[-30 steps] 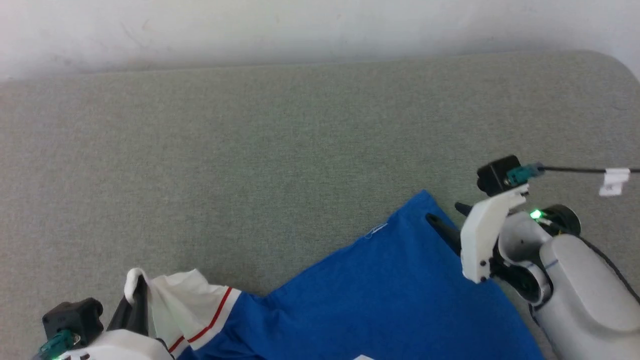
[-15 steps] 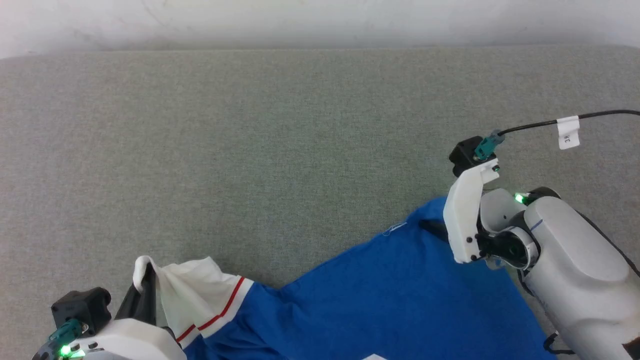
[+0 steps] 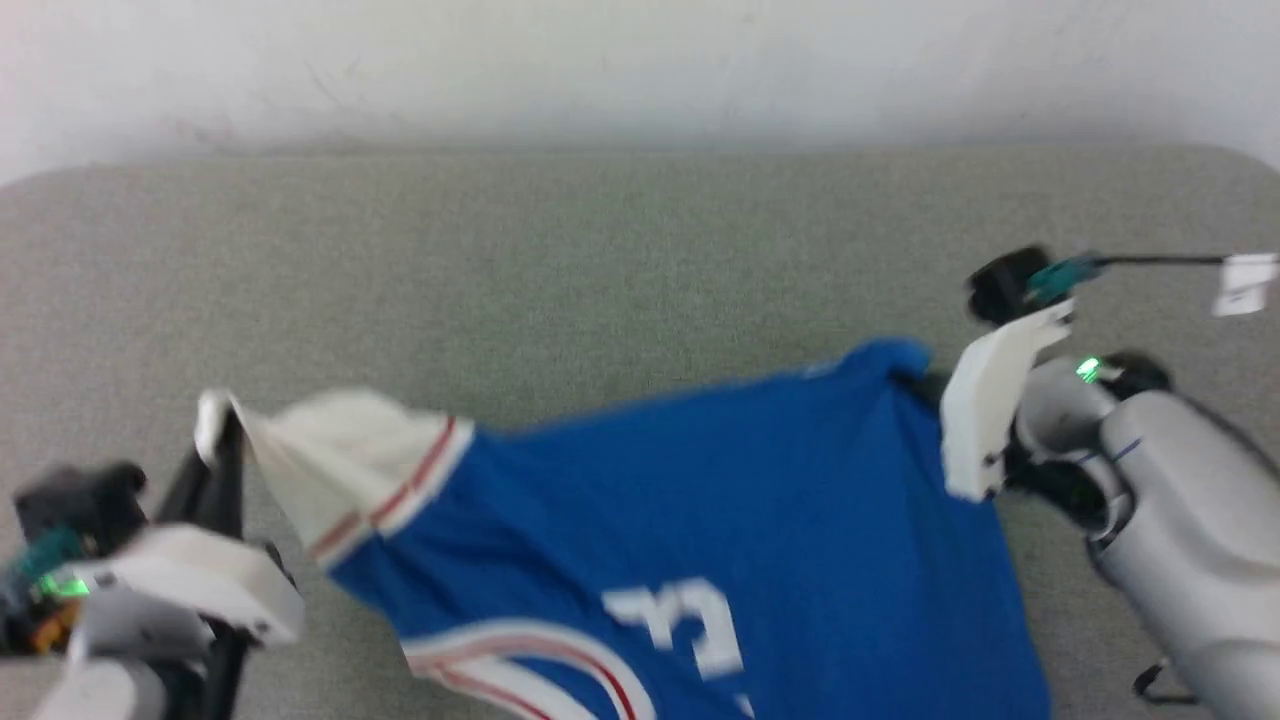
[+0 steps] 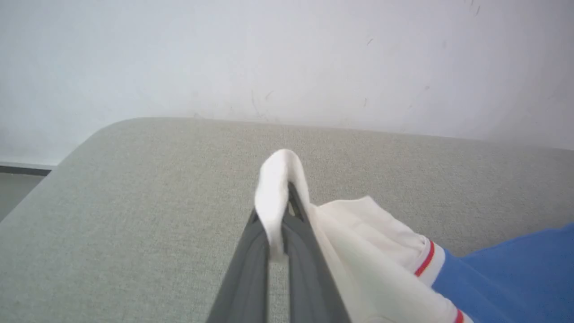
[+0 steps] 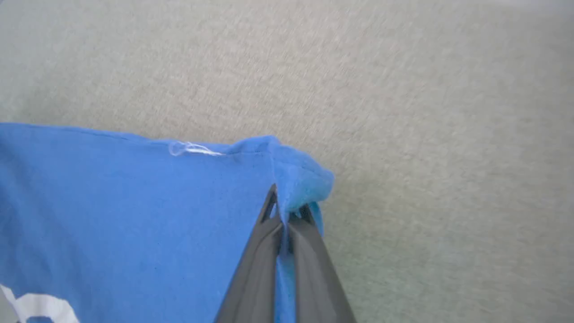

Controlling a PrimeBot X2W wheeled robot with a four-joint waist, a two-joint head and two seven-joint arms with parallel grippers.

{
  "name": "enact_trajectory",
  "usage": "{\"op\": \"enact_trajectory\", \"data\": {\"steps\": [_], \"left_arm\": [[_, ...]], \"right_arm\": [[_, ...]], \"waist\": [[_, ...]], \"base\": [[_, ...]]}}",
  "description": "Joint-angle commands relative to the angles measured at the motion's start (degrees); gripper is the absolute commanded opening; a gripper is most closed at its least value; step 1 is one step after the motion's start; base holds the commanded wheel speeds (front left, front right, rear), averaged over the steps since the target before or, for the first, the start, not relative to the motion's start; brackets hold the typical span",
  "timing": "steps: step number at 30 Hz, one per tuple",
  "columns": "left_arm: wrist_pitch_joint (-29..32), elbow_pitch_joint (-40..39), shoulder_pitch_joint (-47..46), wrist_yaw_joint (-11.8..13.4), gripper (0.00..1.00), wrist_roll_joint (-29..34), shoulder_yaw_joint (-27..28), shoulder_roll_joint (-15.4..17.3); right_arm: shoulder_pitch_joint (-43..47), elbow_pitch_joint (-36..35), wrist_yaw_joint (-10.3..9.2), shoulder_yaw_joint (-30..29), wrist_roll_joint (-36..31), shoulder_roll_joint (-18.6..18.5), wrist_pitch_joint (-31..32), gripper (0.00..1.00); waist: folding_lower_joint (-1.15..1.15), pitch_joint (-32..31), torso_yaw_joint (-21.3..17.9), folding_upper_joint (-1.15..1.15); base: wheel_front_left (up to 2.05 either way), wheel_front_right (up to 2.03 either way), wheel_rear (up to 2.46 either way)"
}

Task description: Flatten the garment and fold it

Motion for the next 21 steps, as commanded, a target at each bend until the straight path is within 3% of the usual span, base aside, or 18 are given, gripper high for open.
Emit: {"op": "enact_trajectory", "data": {"steps": [1,5,14,21], "left_arm": [[0.48,-0.06,-3.22,-1.07,0.0,0.29,0.69,1.41],[2.35,3.76,-13.4,-4.78,0.0,-0.05,0.72,3.91],[-1.34,25.74,-42.28,-10.59,0.0,1.96,-2.13,0.66],[-7.38,41.19,-62.95,-11.98,0.0,6.49,-3.26,0.12]], "right_arm": [[-1.56,-0.09,0.11,-1.42,-1.24,-0.67,-2.17,0.0],[-4.97,1.74,0.11,-7.19,-4.73,-0.71,-8.26,0.0],[-17.27,6.06,0.11,-15.48,-11.07,1.44,-15.75,0.0],[-30.02,9.23,0.11,-20.48,-15.89,2.16,-23.94,0.0]], "waist": [[0.0,-2.55,-0.22,0.0],[0.0,-3.95,-0.69,0.0],[0.0,-0.52,-2.28,0.0],[0.0,6.18,-3.16,0.0]], "base": [[0.0,0.0,0.0],[0.0,0.0,0.0],[0.0,0.0,0.0],[0.0,0.0,0.0]]}}
